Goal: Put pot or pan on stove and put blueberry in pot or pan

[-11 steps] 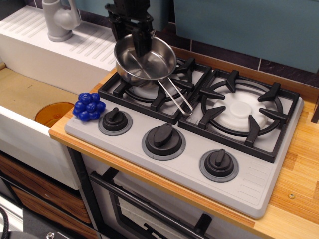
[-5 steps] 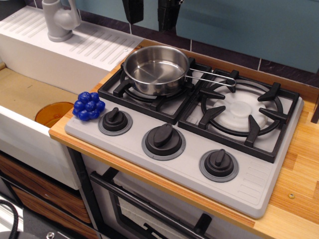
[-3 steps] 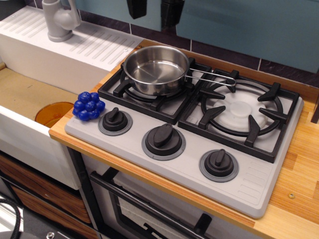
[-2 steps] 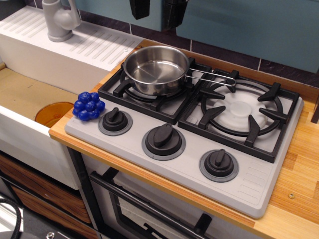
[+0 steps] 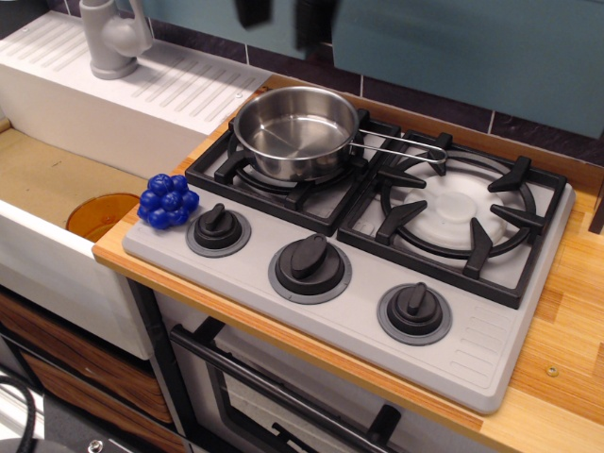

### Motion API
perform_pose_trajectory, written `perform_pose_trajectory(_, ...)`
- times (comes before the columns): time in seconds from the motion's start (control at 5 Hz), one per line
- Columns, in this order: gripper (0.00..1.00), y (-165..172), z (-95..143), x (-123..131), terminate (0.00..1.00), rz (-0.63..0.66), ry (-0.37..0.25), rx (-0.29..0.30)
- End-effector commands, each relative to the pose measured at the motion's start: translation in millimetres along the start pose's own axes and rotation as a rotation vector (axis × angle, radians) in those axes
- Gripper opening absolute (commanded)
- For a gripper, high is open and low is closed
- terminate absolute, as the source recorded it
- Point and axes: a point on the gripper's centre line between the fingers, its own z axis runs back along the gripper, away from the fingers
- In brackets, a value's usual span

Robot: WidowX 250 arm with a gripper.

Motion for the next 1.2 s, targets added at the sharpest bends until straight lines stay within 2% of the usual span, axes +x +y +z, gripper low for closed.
perform_pose_trajectory(0.0,1.0,12.6,34.0,-15.9,0.0,0.05,-0.095,0.113)
perform_pose_trajectory(0.2,1.0,19.4,24.2,-20.6,0.0,0.095,-0.145,0.16)
perform_pose_trajectory(0.4,1.0,27.1,11.2,-25.2,0.0,0.133,-0.172,0.165)
perform_pose_trajectory(1.0,1.0,38.8,-31.1,-39.9,0.0,0.236,-0.174,0.147)
